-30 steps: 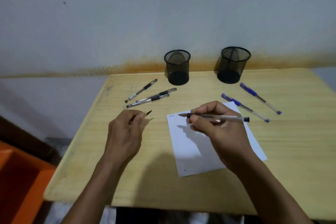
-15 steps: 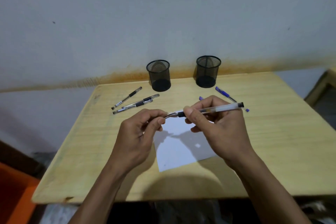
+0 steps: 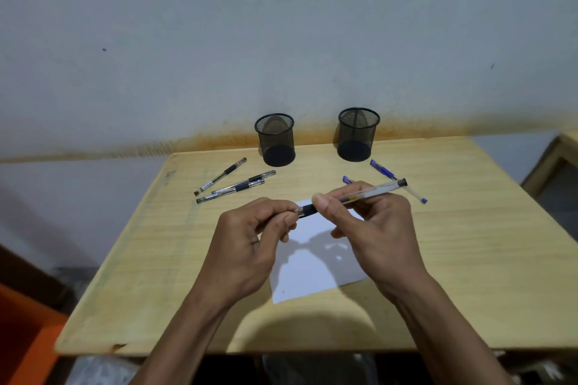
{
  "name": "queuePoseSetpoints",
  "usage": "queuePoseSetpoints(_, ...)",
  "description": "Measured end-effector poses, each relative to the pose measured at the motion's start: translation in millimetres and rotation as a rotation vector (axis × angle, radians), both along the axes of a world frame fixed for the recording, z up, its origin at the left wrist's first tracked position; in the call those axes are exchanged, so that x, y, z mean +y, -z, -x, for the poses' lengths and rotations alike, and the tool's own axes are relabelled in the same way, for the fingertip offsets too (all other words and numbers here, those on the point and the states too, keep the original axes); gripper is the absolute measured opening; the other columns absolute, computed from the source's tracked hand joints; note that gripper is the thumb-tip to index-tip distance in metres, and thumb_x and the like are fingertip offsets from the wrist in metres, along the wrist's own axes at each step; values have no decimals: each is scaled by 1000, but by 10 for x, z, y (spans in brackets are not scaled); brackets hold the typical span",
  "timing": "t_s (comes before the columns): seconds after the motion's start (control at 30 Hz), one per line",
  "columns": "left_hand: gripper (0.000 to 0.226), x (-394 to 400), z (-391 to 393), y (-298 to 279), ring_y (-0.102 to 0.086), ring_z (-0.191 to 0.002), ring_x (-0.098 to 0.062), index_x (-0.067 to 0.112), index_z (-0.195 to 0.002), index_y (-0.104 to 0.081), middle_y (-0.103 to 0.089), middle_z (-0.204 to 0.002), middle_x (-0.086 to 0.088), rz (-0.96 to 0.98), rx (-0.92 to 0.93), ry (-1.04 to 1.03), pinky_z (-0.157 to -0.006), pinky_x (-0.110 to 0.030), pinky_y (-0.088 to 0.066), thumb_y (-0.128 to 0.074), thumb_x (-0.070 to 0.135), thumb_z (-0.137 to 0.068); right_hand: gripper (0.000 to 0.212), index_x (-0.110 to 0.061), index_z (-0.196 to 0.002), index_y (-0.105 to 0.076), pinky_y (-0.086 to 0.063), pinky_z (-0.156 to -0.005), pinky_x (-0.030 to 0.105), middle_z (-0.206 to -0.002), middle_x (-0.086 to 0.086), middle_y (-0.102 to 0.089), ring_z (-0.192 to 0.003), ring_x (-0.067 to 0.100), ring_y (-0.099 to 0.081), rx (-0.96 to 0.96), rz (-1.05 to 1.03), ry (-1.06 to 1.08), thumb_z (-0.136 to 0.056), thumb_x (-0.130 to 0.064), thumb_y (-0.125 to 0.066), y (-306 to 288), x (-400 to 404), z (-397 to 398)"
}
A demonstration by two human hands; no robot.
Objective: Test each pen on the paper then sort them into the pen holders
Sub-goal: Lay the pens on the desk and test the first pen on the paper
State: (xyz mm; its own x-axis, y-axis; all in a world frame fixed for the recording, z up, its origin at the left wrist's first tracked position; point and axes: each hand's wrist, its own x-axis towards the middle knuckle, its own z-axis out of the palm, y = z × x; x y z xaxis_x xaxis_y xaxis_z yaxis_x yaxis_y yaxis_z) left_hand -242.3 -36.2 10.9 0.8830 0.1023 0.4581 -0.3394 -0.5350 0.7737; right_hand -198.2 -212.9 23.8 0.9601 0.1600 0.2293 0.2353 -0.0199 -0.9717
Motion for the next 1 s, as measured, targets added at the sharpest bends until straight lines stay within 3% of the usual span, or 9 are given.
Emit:
queuePoseSetpoints(0.13, 15, 6, 0, -41, -63, -64, -13, 21, -95, -75, -65, -71, 12, -47, -30, -34, -62, -15, -46, -60, 21, -90, 21, -14, -82, -79, -55, -55, 23, -68, -12, -72, -63, -1, -63, 39, -33, -14, -78, -35, -79, 16, 44, -21)
queuePoseSetpoints(0.27, 12, 31, 28, -20, -65, -65, -10, 23, -95, -74, -67, -73, 17, -27, 20, -64, -62, -12, -46, -62, 22, -92, 28, -15, -91, -78, -56, -61, 24, -74, -11, -75, -69, -2, -68, 149, -64, -60, -73, -36, -82, 3, 37, -52)
queuePoseSetpoints(0.37, 11, 115, 8, -21, -64, -62, -7, 25, -90, -74, -66, -68, 19, -8, 68, -146, -62, -16, -48, -65, 21, -93, 44, -22, -110, -68, -59, -68, 31, -91, -3, -71, -70, 1, -67, 191, -177, 213, -73, -37, -87, 55, 4, -119)
queuePoseSetpoints(0.43, 11, 186, -19, -43, -64, -61, -8, 25, -87, -74, -66, -66, 16, -26, 104, -190, -62, -25, -52, -66, 20, -92, 36, -26, -112, -68, -59, -71, 30, -95, -7, -67, -69, 2, -64, -29, -54, 363, -82, -22, -86, 65, -35, -144)
queuePoseSetpoints(0.57, 10, 165, -79, -167, -65, -60, -8, 26, -85, -74, -69, -67, 11, -15, 151, -195, -62, -31, -54, -67, 23, -91, 43, -14, -114, -76, -56, -68, 19, -108, 3, -72, -79, 11, -67, -666, 454, 174, -77, 5, -84, 181, 117, -230)
queuePoseSetpoints(0.67, 10, 124, -125, -231, -66, -59, -8, 24, -83, -75, -70, -66, 8, 17, 161, -175, -59, -25, -53, -68, 26, -90, 35, -6, -106, -78, -53, -75, 28, -102, 9, -74, -88, 28, -70, -868, 581, 167, -73, 4, -87, 333, 236, -391)
queuePoseSetpoints(0.73, 9, 123, -166, -249, -66, -59, -7, 23, -83, -75, -70, -66, 8, 38, 172, -164, -58, -19, -50, -69, 28, -89, 24, -6, -100, -77, -54, -68, 34, -95, 8, -74, -83, 28, -68, -921, 613, 174, -78, -3, -87, 382, 266, -491)
queuePoseSetpoints(0.87, 17, 194, -319, -234, -61, -62, -4, 21, -91, -74, -65, -64, 11, 152, 220, -124, -64, -20, -54, -79, 33, -79, 17, -8, -104, -75, -57, -62, 39, -90, 3, -74, -76, 24, -66, -867, 548, 157, -87, -9, -76, 424, 318, -693)
queuePoseSetpoints(1.0, 31, 356, -651, -185, -59, -66, -2, 18, -100, -71, -67, -74, 6, 141, 228, -206, -68, -19, -53, -84, 31, -75, 20, -20, -109, -65, -54, -60, 28, -83, -12, -74, -64, 11, -66, -410, 307, 260, -92, -17, -75, 259, 379, -944)
